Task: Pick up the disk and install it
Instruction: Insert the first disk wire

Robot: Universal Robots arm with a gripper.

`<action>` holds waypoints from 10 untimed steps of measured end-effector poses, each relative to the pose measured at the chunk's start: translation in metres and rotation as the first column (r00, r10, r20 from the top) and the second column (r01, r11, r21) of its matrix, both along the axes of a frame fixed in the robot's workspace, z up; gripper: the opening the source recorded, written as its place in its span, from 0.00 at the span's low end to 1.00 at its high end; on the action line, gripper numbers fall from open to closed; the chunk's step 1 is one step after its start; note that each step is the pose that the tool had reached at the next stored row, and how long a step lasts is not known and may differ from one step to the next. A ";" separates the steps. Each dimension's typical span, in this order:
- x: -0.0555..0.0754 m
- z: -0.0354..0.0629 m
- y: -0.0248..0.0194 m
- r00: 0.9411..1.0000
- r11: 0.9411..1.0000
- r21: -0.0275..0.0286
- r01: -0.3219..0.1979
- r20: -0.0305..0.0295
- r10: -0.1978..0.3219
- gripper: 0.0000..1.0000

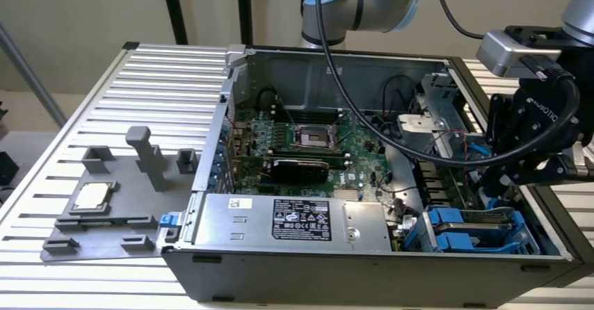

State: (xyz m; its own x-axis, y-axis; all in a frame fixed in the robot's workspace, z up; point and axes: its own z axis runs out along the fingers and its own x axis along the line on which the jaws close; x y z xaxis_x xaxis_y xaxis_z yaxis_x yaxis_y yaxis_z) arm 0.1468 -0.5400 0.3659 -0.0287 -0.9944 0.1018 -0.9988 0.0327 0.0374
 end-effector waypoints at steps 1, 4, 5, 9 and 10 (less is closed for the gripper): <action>0.000 0.0000 0.0000 1.000 1.000 0.000 0.000 0.000 0.000 0.16; 0.000 0.0000 0.0000 1.000 1.000 0.000 0.000 0.000 0.000 0.16; -0.001 0.0000 -0.0001 1.000 1.000 0.000 0.000 0.000 0.000 0.16; -0.010 -0.0001 -0.0022 1.000 1.000 0.003 0.000 0.005 0.000 0.16; -0.013 -0.0001 -0.0030 1.000 1.000 0.004 0.000 0.006 0.000 0.16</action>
State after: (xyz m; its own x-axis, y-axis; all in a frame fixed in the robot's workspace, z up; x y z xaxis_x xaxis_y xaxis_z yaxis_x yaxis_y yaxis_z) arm 0.1339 -0.5430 0.3658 -0.0289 -0.9948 0.0974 -0.9990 0.0321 0.0317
